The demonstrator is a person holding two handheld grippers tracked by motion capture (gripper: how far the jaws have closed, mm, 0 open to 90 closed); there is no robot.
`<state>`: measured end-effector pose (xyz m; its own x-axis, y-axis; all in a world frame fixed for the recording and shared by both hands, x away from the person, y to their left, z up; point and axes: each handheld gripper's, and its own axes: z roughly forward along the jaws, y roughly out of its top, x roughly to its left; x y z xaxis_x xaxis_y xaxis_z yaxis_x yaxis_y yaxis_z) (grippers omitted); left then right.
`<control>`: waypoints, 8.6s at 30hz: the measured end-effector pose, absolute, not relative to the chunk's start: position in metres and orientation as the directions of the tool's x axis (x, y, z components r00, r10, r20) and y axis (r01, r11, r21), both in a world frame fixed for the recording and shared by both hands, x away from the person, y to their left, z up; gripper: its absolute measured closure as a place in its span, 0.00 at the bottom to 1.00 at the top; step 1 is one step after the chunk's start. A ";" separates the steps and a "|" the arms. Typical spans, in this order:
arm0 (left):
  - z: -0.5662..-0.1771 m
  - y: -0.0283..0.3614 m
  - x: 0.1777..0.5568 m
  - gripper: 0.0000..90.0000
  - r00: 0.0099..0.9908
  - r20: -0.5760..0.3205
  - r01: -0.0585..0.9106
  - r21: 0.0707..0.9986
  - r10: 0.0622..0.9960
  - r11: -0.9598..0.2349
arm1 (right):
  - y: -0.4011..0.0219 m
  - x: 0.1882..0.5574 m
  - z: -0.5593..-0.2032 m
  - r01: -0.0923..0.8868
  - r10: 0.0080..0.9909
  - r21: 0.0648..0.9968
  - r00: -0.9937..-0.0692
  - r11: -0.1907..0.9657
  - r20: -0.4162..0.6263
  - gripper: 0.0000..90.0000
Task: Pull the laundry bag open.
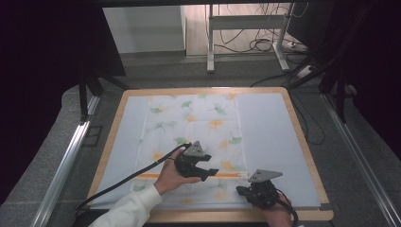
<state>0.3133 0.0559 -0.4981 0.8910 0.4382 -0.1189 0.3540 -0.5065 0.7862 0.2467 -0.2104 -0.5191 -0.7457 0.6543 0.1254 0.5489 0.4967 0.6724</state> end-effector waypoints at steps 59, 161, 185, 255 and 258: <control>-0.513 -0.039 0.325 0.45 0.935 -0.086 0.295 0.728 0.345 -0.618 | -0.219 0.245 -0.521 0.580 0.675 0.651 -0.725 0.490 0.139 0.99; -0.522 -0.038 0.335 0.92 0.921 -0.167 0.358 0.721 0.353 -0.594 | -0.224 0.274 -0.522 0.643 0.743 0.644 -0.647 0.414 0.169 0.99; -0.523 -0.039 0.328 0.96 0.933 -0.068 0.305 0.673 0.355 -0.674 | -0.225 0.275 -0.522 0.658 0.747 0.638 -0.637 0.400 0.189 1.00; -0.520 -0.024 0.324 1.00 0.941 -0.051 0.288 0.642 0.335 -0.711 | -0.231 0.298 -0.523 0.736 0.765 0.602 -0.569 0.310 0.301 1.00; -0.520 -0.021 0.324 1.00 0.940 -0.058 0.293 0.641 0.336 -0.710 | -0.232 0.298 -0.524 0.735 0.764 0.603 -0.570 0.310 0.301 1.00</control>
